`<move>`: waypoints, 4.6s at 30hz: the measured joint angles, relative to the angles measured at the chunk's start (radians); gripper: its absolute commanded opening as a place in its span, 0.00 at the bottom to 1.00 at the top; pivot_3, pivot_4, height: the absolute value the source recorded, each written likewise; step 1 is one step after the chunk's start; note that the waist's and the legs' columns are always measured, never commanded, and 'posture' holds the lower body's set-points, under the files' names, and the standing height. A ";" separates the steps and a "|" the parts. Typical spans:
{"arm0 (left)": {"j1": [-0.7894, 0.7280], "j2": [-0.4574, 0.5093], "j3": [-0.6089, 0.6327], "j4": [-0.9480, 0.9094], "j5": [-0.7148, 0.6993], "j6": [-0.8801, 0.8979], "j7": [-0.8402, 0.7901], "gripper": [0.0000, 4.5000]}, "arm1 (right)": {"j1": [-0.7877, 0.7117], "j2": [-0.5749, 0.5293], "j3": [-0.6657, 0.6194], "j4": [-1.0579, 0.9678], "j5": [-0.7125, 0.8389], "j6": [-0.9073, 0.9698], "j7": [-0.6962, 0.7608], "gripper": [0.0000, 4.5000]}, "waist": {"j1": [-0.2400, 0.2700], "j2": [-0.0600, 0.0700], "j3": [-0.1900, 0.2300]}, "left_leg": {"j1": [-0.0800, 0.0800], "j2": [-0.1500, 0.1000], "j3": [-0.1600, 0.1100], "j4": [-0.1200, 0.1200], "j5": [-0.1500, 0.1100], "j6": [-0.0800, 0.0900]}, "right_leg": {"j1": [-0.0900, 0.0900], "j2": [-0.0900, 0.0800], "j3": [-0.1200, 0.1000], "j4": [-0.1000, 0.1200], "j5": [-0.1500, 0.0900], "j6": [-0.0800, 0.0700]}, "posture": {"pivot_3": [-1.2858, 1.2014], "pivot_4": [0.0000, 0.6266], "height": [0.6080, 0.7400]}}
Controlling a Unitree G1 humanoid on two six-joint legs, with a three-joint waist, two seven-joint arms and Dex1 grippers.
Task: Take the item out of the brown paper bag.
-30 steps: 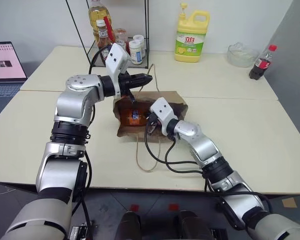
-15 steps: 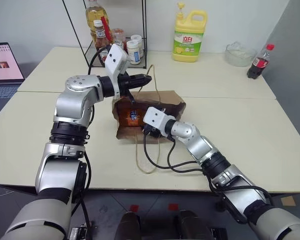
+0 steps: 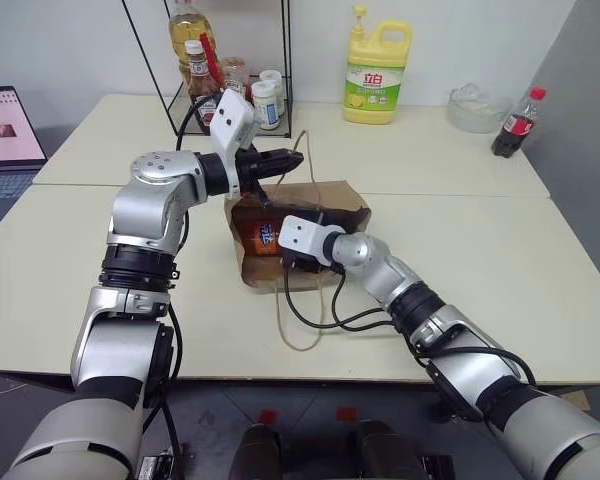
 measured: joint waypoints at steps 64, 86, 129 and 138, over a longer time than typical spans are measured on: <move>0.008 -0.034 -0.001 0.083 0.085 -0.103 0.083 0.00 | 0.442 -0.402 -0.380 -1.205 0.364 0.345 0.286 0.65 | 0.011 0.000 0.001 | -0.002 0.000 0.000 -0.001 0.000 0.000 | -0.001 0.000 0.000 -0.002 0.000 0.000 | 0.52 0.24 1.00; 0.006 -0.050 -0.002 0.117 0.096 -0.129 0.083 0.00 | 0.552 -0.524 -0.485 -0.868 0.259 0.607 0.028 0.65 | 0.009 0.006 0.004 | -0.004 -0.001 0.003 -0.001 0.000 0.001 | -0.004 0.000 0.004 -0.001 0.000 0.000 | 0.52 0.24 1.00; -0.108 0.005 0.001 0.302 0.158 -0.217 0.157 1.00 | 0.562 -0.494 -0.530 -1.067 0.399 0.589 0.042 1.00 | 0.008 0.006 0.004 | -0.005 -0.001 0.003 0.000 0.000 0.001 | -0.004 0.000 0.003 -0.001 0.000 0.000 | 0.52 0.24 1.00; -0.160 0.066 0.030 0.392 0.188 -0.250 0.191 1.00 | 0.563 -0.484 -0.529 -1.050 0.404 0.560 0.023 1.00 | 0.007 0.006 0.004 | -0.005 -0.001 0.003 0.000 0.000 0.000 | -0.004 0.000 0.003 -0.001 0.000 0.000 | 0.52 0.24 1.00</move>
